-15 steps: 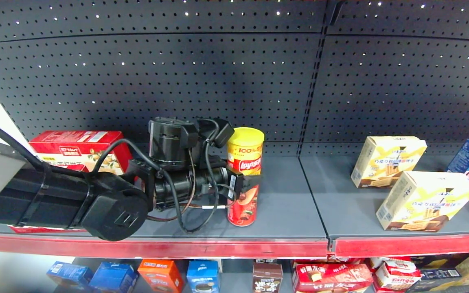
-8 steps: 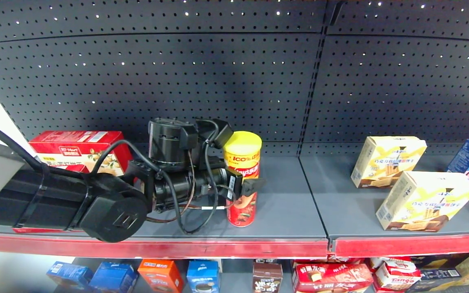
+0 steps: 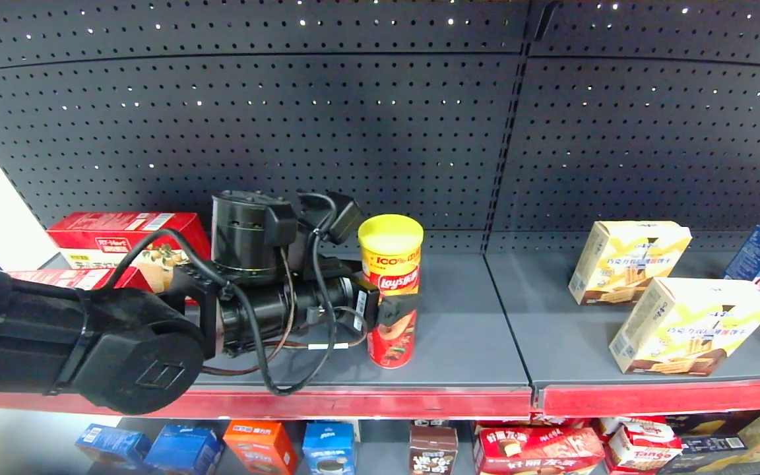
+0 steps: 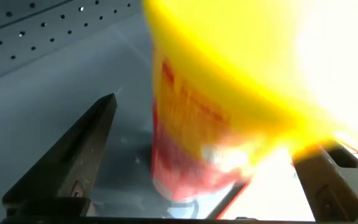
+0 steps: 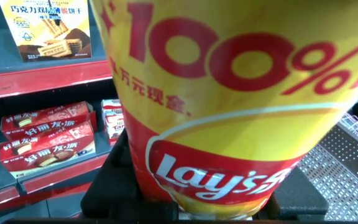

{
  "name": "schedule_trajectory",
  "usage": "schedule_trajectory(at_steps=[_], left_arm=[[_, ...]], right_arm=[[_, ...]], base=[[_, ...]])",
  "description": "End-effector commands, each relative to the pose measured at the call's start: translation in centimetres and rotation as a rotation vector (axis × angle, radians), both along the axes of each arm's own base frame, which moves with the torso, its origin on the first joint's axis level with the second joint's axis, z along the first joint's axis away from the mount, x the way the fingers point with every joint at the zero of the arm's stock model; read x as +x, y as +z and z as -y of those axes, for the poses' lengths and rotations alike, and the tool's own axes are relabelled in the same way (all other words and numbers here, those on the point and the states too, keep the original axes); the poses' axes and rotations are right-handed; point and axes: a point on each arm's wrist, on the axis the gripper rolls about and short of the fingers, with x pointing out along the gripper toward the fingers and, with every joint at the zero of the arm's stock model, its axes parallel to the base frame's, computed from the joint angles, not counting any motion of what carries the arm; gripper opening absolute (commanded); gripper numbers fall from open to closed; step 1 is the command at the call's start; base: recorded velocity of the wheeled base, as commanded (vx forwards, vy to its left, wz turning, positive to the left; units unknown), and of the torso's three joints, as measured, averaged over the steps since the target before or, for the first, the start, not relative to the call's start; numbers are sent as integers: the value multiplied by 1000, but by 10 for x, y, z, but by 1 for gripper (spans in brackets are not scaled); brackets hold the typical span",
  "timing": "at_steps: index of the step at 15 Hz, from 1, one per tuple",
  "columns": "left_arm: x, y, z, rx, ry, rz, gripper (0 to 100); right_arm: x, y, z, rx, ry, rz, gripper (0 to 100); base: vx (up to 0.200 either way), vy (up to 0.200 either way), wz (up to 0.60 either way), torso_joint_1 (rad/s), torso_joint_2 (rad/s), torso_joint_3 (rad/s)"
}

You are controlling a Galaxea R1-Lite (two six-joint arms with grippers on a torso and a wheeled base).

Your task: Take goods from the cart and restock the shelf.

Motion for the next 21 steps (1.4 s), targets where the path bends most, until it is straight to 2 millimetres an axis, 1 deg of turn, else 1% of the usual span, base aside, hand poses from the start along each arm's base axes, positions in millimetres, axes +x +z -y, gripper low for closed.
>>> schedule_trajectory(at_steps=[1,2,5,6,7,8,9,11,12,13,14,17,18,21], left_arm=[[-12,9,-9,-10,3,16,100],[-16,10,-11,-12,3,18,100],[-29,19,-31,-18,57,38,100],[-29,19,-31,-18,57,38,100],[-42,25,-42,-27,84,50,100],[-46,26,-52,-26,111,55,100],[-51,27,-58,-27,122,56,100],[-68,29,-82,-26,189,65,100],[-76,31,-93,-23,219,66,100],[-79,32,-97,-23,230,67,100],[-88,35,-106,-27,254,77,100],[-95,45,-117,-47,291,119,100],[-97,48,-117,-53,294,131,100],[-102,47,-119,-48,298,127,100]], right_arm=[[0,0,0,0,0,-2,0],[0,-1,0,1,0,-3,0],[1,-1,0,2,2,-6,0],[1,-1,0,2,2,-6,0],[3,-2,1,3,9,-8,0],[3,-2,1,5,14,-8,0],[4,-3,1,6,31,-9,0],[8,-1,1,8,77,-10,0],[15,6,3,11,112,-12,0],[19,10,3,12,126,-12,0],[35,24,8,32,155,-4,0],[66,51,17,45,216,12,0],[73,57,19,47,247,12,0],[83,64,19,74,357,-10,0]], base=[[0,0,0,0,0,0],[0,0,0,0,0,0],[0,0,0,0,0,0],[0,0,0,0,0,0],[0,0,0,0,0,0],[0,0,0,0,0,0],[0,0,0,0,0,0],[0,0,0,0,0,0],[0,0,0,0,0,0],[0,0,0,0,0,0],[0,0,0,0,0,0],[0,0,0,0,0,0],[0,0,0,0,0,0],[0,0,0,0,0,0]])
